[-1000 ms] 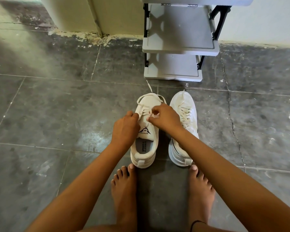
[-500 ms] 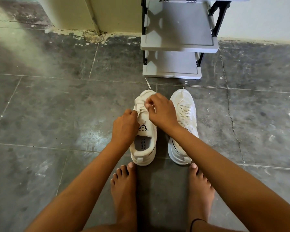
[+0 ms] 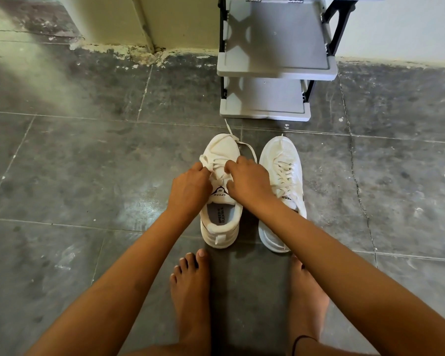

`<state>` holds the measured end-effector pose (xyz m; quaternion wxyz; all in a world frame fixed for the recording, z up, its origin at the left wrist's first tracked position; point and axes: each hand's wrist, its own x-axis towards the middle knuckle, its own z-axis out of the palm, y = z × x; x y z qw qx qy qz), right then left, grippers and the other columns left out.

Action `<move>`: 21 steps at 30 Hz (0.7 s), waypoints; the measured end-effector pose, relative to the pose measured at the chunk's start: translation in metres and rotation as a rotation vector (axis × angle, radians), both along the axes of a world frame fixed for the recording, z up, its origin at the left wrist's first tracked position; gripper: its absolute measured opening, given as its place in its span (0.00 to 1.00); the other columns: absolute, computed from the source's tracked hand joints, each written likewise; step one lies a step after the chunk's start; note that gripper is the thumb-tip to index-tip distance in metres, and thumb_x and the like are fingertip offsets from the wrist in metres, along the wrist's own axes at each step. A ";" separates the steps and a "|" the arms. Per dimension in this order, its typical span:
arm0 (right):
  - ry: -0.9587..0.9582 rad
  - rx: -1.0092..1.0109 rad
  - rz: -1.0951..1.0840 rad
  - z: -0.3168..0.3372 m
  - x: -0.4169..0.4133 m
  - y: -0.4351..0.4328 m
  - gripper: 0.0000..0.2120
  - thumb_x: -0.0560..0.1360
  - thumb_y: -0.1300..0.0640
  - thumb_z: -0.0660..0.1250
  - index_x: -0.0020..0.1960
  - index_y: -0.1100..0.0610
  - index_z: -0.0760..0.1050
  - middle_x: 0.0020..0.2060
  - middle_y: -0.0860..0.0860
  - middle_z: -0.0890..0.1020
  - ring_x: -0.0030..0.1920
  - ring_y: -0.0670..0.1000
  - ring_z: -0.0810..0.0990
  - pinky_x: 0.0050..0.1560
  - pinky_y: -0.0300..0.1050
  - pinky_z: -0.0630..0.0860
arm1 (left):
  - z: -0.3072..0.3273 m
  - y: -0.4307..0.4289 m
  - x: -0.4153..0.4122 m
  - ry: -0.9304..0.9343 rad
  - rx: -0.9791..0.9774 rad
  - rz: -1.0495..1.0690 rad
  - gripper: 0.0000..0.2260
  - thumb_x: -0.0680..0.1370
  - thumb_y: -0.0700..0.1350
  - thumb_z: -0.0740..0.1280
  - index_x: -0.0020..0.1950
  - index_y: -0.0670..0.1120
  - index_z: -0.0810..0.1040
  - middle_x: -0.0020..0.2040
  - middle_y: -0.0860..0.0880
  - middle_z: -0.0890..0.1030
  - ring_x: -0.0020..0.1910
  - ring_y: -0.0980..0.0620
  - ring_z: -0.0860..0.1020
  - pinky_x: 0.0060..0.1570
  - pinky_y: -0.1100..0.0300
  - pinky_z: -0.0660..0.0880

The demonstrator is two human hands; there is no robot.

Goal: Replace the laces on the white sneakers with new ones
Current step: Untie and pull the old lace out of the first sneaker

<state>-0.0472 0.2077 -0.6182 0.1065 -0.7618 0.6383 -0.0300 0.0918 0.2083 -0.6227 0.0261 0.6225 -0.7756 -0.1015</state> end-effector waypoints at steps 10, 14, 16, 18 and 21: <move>-0.020 -0.021 0.006 0.001 0.000 -0.009 0.11 0.75 0.57 0.63 0.55 0.56 0.79 0.56 0.54 0.74 0.58 0.55 0.70 0.56 0.49 0.65 | -0.003 -0.003 0.004 -0.069 -0.024 -0.110 0.10 0.79 0.43 0.59 0.56 0.43 0.76 0.56 0.47 0.76 0.45 0.43 0.77 0.37 0.54 0.69; -0.867 0.059 -0.124 0.026 0.001 -0.018 0.02 0.74 0.62 0.68 0.46 0.59 0.79 0.43 0.51 0.77 0.45 0.47 0.75 0.48 0.39 0.70 | -0.009 0.000 -0.005 -0.102 -0.035 -0.159 0.13 0.81 0.50 0.57 0.54 0.44 0.77 0.51 0.47 0.76 0.43 0.44 0.78 0.34 0.55 0.67; -1.094 0.035 -0.190 0.035 0.001 -0.018 0.02 0.74 0.64 0.67 0.45 0.58 0.77 0.43 0.50 0.80 0.43 0.45 0.77 0.48 0.36 0.72 | -0.010 0.000 -0.007 -0.079 -0.040 -0.141 0.13 0.81 0.50 0.58 0.54 0.43 0.78 0.49 0.47 0.76 0.42 0.44 0.78 0.34 0.57 0.66; -1.105 0.066 -0.240 0.034 -0.004 -0.017 0.03 0.76 0.62 0.66 0.48 0.57 0.77 0.44 0.50 0.80 0.43 0.43 0.77 0.47 0.35 0.73 | -0.010 -0.001 -0.006 -0.035 -0.026 -0.100 0.13 0.80 0.50 0.60 0.55 0.44 0.79 0.50 0.46 0.76 0.43 0.44 0.78 0.35 0.57 0.66; -0.556 0.233 -0.132 0.013 -0.017 -0.013 0.14 0.75 0.54 0.67 0.60 0.55 0.75 0.54 0.53 0.78 0.52 0.49 0.76 0.53 0.41 0.72 | -0.009 0.000 -0.005 -0.010 -0.021 -0.061 0.12 0.80 0.49 0.60 0.55 0.44 0.78 0.49 0.46 0.76 0.44 0.43 0.78 0.35 0.56 0.65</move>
